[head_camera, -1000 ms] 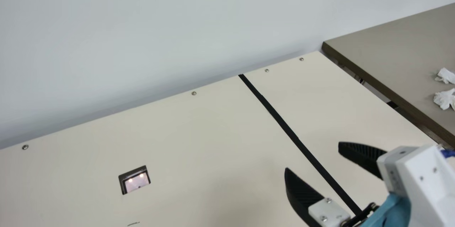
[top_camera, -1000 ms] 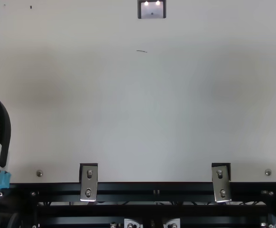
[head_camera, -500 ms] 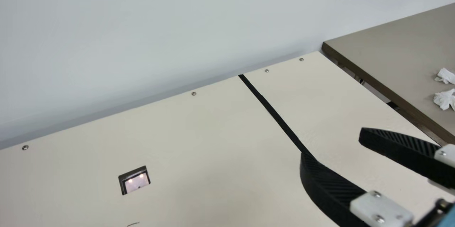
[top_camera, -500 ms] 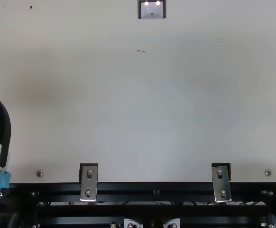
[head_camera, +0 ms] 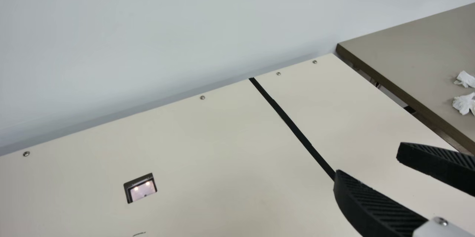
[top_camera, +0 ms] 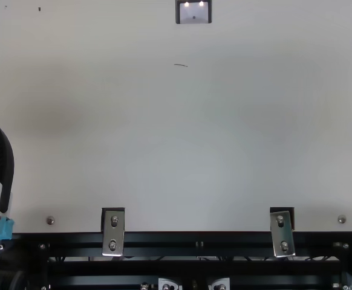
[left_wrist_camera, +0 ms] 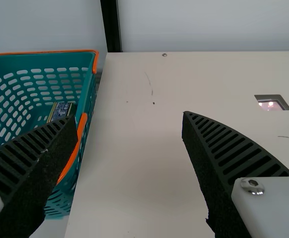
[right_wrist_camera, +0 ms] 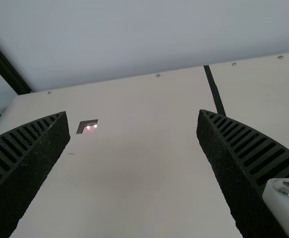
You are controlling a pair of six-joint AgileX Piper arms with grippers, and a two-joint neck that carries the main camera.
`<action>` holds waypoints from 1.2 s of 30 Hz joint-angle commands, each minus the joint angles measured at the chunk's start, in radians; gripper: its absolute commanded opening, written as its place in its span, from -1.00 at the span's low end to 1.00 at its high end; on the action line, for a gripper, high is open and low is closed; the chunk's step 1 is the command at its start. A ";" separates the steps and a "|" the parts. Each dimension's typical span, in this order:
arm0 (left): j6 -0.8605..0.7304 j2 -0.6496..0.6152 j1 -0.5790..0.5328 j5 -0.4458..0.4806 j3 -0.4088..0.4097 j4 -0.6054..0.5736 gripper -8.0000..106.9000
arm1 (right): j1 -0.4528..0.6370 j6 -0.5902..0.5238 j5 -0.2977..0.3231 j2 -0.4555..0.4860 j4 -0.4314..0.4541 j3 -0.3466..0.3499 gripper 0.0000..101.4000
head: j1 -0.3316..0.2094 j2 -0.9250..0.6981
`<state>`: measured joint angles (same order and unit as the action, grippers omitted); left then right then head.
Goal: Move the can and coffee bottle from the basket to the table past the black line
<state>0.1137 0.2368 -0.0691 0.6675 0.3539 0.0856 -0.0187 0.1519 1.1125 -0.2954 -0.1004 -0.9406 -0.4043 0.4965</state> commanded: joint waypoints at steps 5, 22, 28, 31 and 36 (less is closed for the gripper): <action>0.000 0.000 0.000 0.000 0.000 0.000 0.71 | -0.002 0.031 0.070 -0.002 -0.039 -0.025 1.00 | -0.032 -0.020; 0.000 0.000 0.000 0.000 0.000 0.000 0.71 | -0.203 0.398 0.107 0.006 -0.186 -0.021 1.00 | -0.032 -0.020; 0.000 0.000 0.000 0.000 0.000 0.000 0.71 | -0.212 0.426 0.108 0.016 -0.196 -0.033 1.00 | -0.032 -0.020; 0.000 0.000 0.000 0.000 0.000 0.000 0.71 | -0.212 0.426 0.108 0.016 -0.196 -0.033 1.00 | -0.032 -0.020; 0.000 0.000 0.000 0.000 0.000 0.000 0.71 | -0.212 0.426 0.108 0.016 -0.198 -0.033 1.00 | -0.032 -0.020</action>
<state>0.1137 0.2368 -0.0691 0.6675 0.3539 0.0856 -0.2307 0.5777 1.2201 -0.2798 -0.2980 -0.9739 -0.4043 0.4965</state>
